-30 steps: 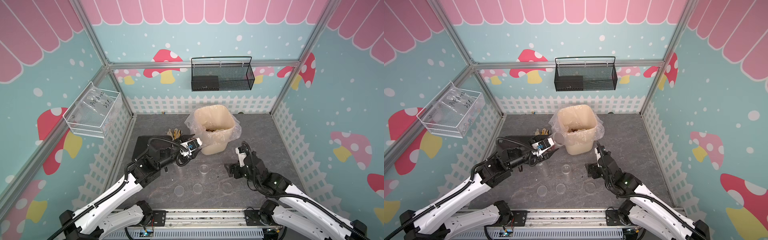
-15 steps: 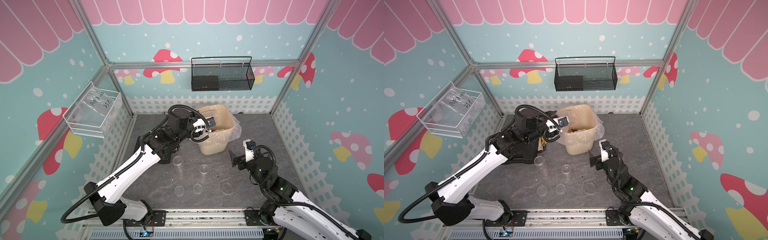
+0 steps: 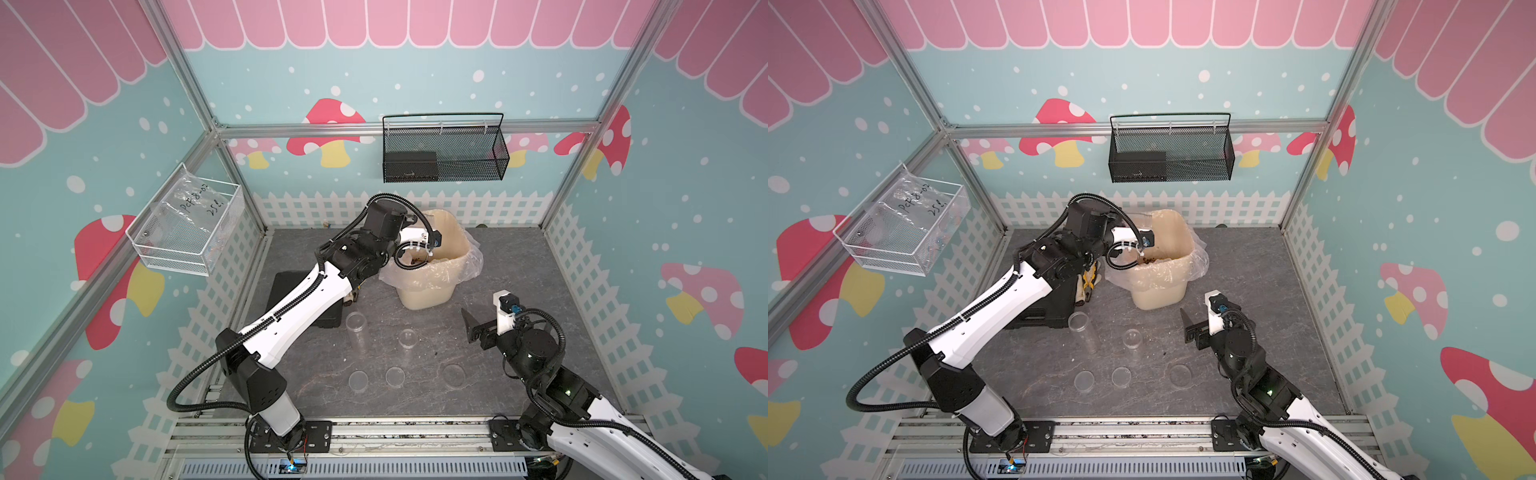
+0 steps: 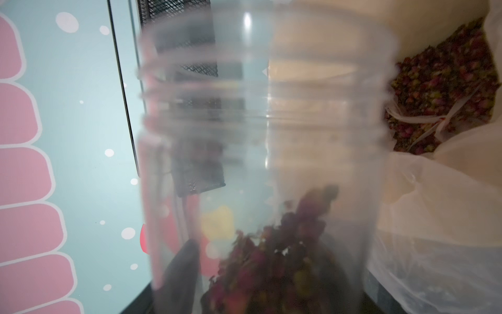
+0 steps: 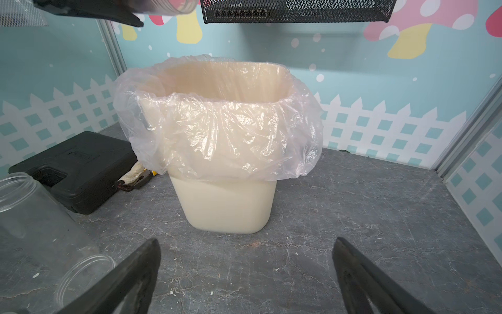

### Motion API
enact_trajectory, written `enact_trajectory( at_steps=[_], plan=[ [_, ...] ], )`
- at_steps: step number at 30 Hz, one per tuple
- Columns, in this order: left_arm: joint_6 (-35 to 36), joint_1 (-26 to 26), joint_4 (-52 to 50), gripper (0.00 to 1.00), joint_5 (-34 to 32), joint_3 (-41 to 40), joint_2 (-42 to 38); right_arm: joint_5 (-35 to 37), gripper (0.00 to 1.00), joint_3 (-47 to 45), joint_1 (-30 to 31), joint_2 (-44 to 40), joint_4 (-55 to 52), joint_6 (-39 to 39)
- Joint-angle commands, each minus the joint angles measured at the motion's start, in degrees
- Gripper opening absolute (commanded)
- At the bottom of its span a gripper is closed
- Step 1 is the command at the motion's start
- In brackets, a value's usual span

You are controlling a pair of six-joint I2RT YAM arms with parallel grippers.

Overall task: Empty the moldy dried flower tea in the jars
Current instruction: Pour the moldy dried flower tea into the trash bin.

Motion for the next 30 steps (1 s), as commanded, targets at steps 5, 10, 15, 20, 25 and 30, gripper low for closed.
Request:
enact_trajectory(
  at_steps=[5, 10, 15, 20, 25, 30],
  plan=[
    [12.0, 0.7, -0.8, 0.02, -4.1, 4.1, 2.8, -2.0, 1.00, -2.4, 0.4, -2.7, 3.8, -0.7],
    [15.7, 0.7, -0.7, 0.01, -5.2, 5.0, 4.1, -2.6, 0.99, -2.8, 0.4, -2.9, 4.0, -0.3],
    [18.9, 0.6, -0.7, 0.00, -6.6, 4.8, 4.8, -2.8, 1.00, -3.4, 0.4, -2.9, 4.0, 0.2],
    [22.0, 0.5, -0.2, 0.00, -8.0, 4.9, 5.6, -2.7, 1.00, -3.8, 0.4, -2.9, 4.0, 0.8],
    [23.9, 0.0, 0.7, 0.00, -8.2, 4.9, 6.1, -2.6, 1.00, -4.1, 0.4, -3.2, 3.9, 1.2],
    [26.2, -0.1, 2.7, 0.00, -8.9, 4.4, 6.8, -3.0, 1.00, -4.6, 0.4, -3.9, 3.8, 1.3]
  ],
)
